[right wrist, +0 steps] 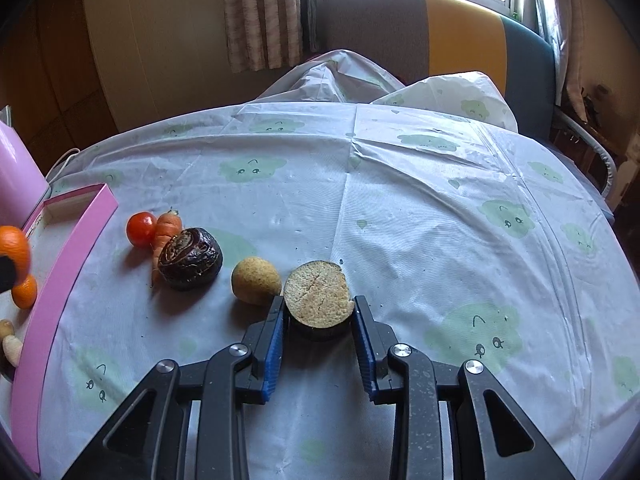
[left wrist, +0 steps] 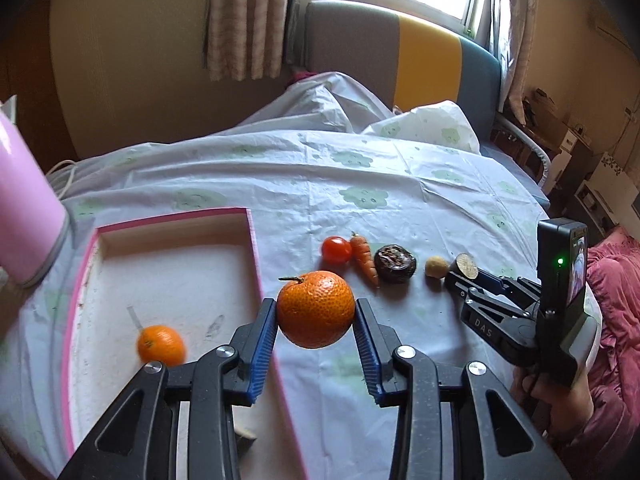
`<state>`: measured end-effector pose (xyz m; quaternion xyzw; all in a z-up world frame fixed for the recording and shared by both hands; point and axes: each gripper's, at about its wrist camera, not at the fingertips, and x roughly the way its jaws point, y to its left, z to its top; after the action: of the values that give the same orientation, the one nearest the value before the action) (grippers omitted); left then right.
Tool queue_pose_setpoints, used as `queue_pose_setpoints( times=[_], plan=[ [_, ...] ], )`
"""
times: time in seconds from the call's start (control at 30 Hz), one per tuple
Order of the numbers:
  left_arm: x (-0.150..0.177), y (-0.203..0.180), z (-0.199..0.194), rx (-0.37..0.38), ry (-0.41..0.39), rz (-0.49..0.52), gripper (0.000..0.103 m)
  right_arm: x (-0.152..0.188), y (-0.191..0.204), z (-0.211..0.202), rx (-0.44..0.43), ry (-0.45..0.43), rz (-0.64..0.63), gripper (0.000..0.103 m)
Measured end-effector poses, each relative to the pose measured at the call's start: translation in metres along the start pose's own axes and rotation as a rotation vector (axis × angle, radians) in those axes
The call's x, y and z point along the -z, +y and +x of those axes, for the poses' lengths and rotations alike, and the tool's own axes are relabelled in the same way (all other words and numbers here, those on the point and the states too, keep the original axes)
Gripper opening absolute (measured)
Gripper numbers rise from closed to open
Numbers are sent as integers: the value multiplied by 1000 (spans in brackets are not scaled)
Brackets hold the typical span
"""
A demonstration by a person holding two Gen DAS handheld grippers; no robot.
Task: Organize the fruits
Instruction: 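Lower the orange into the tray and open the left gripper while the right holds the eggplant slice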
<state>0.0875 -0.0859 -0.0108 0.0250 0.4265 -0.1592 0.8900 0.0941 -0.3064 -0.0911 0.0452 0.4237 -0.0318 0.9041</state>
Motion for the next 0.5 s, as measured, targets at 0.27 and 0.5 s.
queue_pose_setpoints(
  times=[0.27,0.5],
  plan=[
    [19,57,-28,-89,-31,-107,39,0,3,0,21,1,-17,33],
    [37,111,-30,-173,-20,-211,39,1,8,0,49,3,-40,33]
  ],
)
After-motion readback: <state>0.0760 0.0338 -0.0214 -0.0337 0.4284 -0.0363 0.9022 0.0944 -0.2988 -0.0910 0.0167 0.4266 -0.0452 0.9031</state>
